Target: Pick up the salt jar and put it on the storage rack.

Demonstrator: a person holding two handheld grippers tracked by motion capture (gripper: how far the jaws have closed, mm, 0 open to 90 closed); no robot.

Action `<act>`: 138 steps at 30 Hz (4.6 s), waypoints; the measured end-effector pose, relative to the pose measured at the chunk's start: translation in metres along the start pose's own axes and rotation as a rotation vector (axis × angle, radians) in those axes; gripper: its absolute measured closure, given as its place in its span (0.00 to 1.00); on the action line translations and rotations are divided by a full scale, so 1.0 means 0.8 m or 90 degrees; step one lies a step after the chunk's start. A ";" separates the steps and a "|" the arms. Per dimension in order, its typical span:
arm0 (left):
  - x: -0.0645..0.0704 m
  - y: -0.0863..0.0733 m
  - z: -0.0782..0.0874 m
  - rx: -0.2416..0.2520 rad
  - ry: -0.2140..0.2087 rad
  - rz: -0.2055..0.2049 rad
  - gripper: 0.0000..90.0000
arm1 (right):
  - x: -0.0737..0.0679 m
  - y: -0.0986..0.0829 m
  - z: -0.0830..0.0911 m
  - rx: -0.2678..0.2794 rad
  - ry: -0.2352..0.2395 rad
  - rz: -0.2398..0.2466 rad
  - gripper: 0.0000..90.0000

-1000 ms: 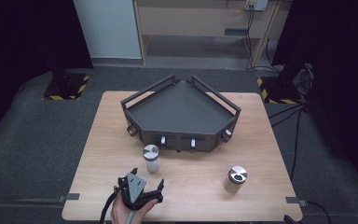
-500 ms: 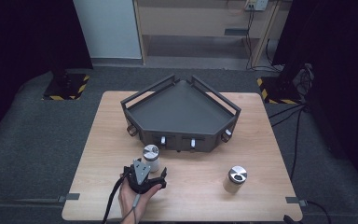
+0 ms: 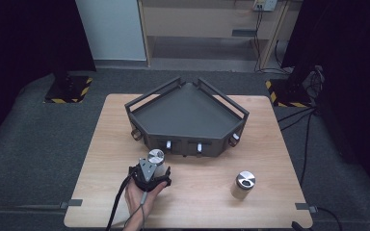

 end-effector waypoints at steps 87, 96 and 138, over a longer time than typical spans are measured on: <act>0.004 0.097 0.068 0.108 -0.030 -0.016 0.34 | -0.002 0.001 0.000 0.009 0.017 -0.004 0.03; 0.005 0.129 0.064 0.126 -0.033 -0.016 0.34 | 0.000 0.000 0.000 0.008 0.015 -0.006 0.03; 0.009 0.244 -0.044 0.133 -0.021 -0.044 0.34 | 0.010 -0.003 0.001 0.009 0.004 -0.030 0.03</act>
Point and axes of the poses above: each handheld gripper's, and its own axes: z roughly backward along the jaws, y roughly out of its top, x roughly to its right, the point moved 2 cm from there along -z, roughly forward along the jaws, and after that the axes turned 3 degrees about z, right-handed, at the moved point
